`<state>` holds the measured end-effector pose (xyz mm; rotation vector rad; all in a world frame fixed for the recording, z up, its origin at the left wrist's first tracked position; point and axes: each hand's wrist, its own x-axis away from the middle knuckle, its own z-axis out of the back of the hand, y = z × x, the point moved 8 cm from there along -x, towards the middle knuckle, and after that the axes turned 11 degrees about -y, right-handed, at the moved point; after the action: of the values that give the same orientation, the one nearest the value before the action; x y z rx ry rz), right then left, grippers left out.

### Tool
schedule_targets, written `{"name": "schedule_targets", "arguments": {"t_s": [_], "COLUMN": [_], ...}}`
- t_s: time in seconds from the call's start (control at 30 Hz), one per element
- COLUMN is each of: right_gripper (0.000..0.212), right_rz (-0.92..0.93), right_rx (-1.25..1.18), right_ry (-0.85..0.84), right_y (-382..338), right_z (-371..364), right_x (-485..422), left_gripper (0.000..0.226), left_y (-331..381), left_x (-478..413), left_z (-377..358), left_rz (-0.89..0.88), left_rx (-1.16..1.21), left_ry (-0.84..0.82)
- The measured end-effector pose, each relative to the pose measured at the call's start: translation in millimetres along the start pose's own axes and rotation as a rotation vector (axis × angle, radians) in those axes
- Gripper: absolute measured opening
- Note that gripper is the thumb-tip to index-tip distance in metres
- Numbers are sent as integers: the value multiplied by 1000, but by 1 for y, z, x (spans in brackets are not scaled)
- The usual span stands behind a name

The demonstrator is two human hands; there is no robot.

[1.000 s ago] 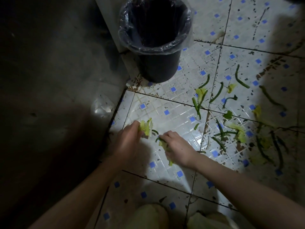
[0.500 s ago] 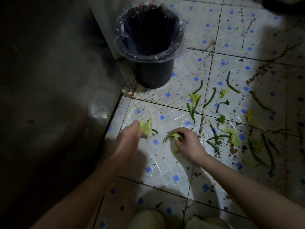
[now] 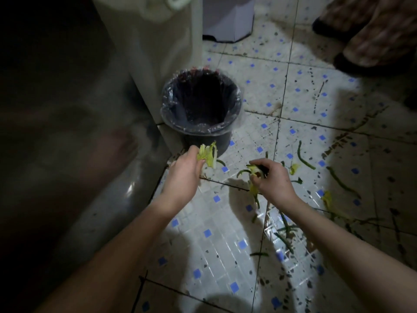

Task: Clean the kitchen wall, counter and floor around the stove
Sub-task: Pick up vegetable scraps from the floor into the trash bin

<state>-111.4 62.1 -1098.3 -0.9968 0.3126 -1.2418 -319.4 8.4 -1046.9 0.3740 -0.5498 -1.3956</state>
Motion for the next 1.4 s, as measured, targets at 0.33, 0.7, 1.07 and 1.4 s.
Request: {"name": "schedule_targets", "arguments": {"t_s": [0.33,0.7,1.07,1.4], "right_gripper": [33,36,38,58], "right_rz": [88,126,189,217], "right_rx": [19,-18,-32,236], "right_ry": [74,144,123,47], "right_y": [-57,-92,-145,-149], "right_z": [39,76,60,29], "right_x": [-34,-52,-96,-101], "left_gripper": [16,34,41,37], "left_y": [41,35,15,18], "left_x": [-60,-106,-99,-67], "left_z": [84,97,83,77], "left_rz": [-8,104,152,148], "left_rx": [26,-174,-381,-366], "left_ry": [109,80,-40,-37]}}
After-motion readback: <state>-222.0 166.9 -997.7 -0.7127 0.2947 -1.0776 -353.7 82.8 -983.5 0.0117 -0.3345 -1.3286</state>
